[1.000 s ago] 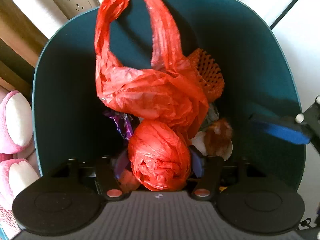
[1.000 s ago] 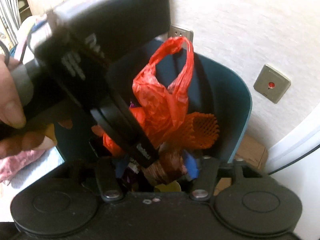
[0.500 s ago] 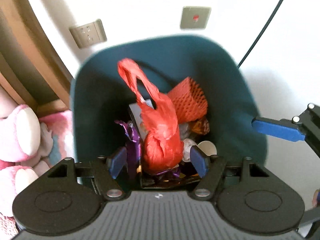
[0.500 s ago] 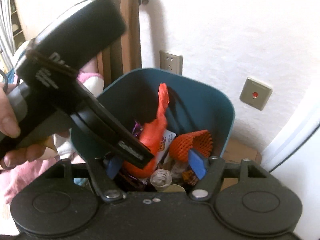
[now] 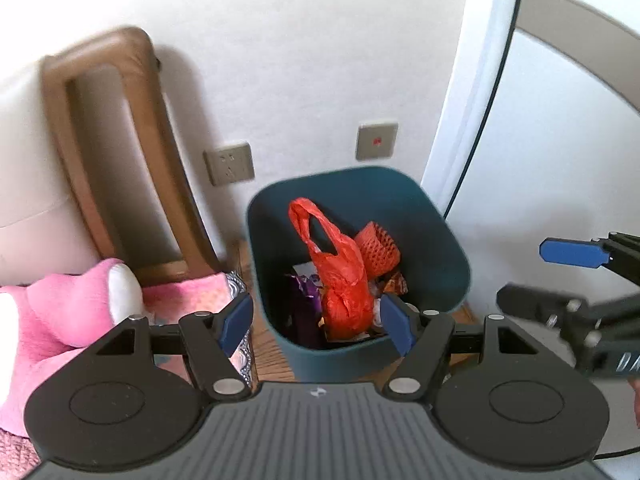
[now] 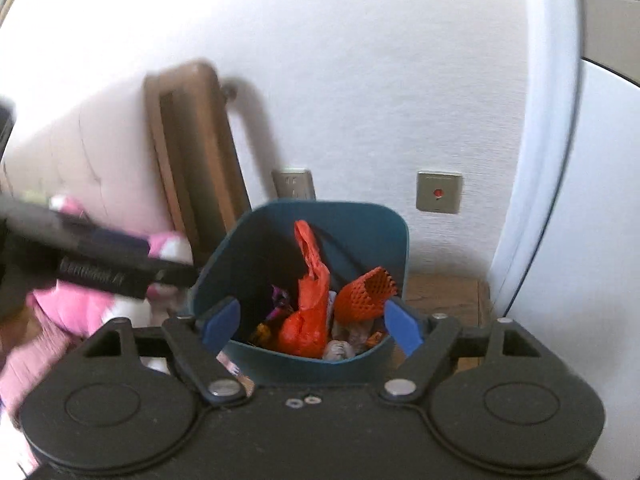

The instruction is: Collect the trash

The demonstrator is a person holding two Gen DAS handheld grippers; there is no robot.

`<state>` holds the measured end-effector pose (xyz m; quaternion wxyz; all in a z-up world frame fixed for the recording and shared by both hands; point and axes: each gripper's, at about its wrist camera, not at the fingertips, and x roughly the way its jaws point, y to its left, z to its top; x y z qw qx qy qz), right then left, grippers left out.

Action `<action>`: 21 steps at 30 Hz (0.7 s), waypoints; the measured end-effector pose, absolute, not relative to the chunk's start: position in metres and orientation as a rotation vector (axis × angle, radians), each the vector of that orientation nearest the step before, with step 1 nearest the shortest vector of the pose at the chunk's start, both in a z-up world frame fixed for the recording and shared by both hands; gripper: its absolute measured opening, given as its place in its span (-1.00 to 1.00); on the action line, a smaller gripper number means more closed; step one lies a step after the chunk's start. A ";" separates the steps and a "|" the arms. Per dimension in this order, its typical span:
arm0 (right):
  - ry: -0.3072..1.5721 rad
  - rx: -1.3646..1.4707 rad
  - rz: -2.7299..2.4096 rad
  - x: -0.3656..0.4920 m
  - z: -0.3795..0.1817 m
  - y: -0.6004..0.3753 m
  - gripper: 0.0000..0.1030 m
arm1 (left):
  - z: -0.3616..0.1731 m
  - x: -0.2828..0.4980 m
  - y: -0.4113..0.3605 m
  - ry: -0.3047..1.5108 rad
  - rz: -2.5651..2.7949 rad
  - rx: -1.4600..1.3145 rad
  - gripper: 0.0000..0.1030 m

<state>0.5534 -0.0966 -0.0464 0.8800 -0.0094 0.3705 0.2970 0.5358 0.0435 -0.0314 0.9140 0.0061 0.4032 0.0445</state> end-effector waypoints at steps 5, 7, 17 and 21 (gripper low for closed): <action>0.714 0.054 0.610 0.520 -0.017 -0.107 0.68 | -0.010 0.493 0.044 0.768 0.079 -0.022 0.42; 0.688 0.061 0.608 0.508 -0.008 -0.108 0.72 | -0.004 0.478 0.044 0.732 0.081 -0.019 0.45; 0.611 0.066 0.611 0.465 0.030 -0.113 0.89 | 0.024 0.414 0.042 0.591 0.083 -0.034 0.63; 0.574 0.050 0.609 0.452 0.042 -0.113 0.95 | 0.030 0.397 0.044 0.561 0.076 -0.076 0.92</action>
